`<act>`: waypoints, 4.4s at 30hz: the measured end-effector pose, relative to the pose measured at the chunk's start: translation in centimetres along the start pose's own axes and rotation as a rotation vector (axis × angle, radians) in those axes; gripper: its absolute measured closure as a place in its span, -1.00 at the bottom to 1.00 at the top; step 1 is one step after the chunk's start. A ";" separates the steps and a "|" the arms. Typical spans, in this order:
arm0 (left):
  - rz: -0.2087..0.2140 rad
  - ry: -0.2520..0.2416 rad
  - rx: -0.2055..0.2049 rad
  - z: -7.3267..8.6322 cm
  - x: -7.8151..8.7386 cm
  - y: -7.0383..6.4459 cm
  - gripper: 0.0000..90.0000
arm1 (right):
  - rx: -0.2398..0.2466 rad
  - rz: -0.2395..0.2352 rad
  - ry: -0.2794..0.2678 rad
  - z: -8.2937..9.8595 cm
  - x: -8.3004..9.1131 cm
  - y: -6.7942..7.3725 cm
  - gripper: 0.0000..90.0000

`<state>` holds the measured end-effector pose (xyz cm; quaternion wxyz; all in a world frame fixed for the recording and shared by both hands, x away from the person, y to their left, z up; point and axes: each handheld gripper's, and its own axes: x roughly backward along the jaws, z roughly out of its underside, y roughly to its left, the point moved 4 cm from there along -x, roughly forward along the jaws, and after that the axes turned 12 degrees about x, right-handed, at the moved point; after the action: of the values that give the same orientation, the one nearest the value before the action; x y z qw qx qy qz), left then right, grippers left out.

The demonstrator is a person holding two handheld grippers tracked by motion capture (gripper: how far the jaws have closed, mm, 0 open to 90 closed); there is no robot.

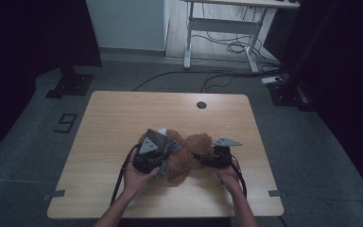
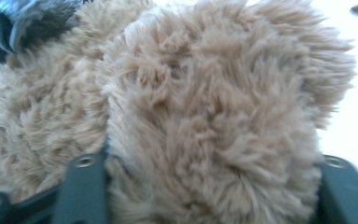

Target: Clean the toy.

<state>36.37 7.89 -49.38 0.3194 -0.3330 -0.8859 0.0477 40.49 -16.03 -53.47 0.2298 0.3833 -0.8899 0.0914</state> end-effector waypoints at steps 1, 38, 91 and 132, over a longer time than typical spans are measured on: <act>-0.001 -0.009 0.002 -0.3 0.1 0.2 0.83 | 0.011 0.015 -0.004 -0.2 -0.1 0.2 -0.02; -0.015 -0.024 0.047 -1.9 -4.4 2.0 0.84 | 0.040 0.091 -0.119 0.6 -1.1 -2.7 -0.11; -0.200 0.061 0.040 -6.9 -3.6 4.9 0.81 | 0.231 0.092 -0.130 4.0 2.0 0.2 -0.01; -0.208 0.070 0.046 -6.7 -2.8 5.3 0.82 | 0.186 0.058 -0.149 4.0 2.0 -0.3 -0.02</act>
<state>44.93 9.38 -47.09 0.3606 -0.2332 -0.9028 0.0228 38.11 -18.88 -55.99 0.1236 0.3827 -0.9030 0.1514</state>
